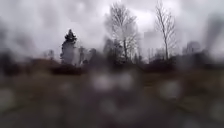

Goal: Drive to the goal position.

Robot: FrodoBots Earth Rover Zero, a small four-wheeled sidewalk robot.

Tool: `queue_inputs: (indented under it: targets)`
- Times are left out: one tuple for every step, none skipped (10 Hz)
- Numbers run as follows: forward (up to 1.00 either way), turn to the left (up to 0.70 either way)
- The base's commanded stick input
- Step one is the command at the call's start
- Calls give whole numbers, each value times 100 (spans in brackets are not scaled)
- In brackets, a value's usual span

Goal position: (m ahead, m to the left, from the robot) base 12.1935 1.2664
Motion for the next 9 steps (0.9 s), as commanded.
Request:
queue_inputs:
  targets:
    - [100,0]
    - [100,0]
    - [100,0]
    - [100,0]
    - [100,0]
    - [100,0]
    - [100,0]
    - [100,0]
    - [100,0]
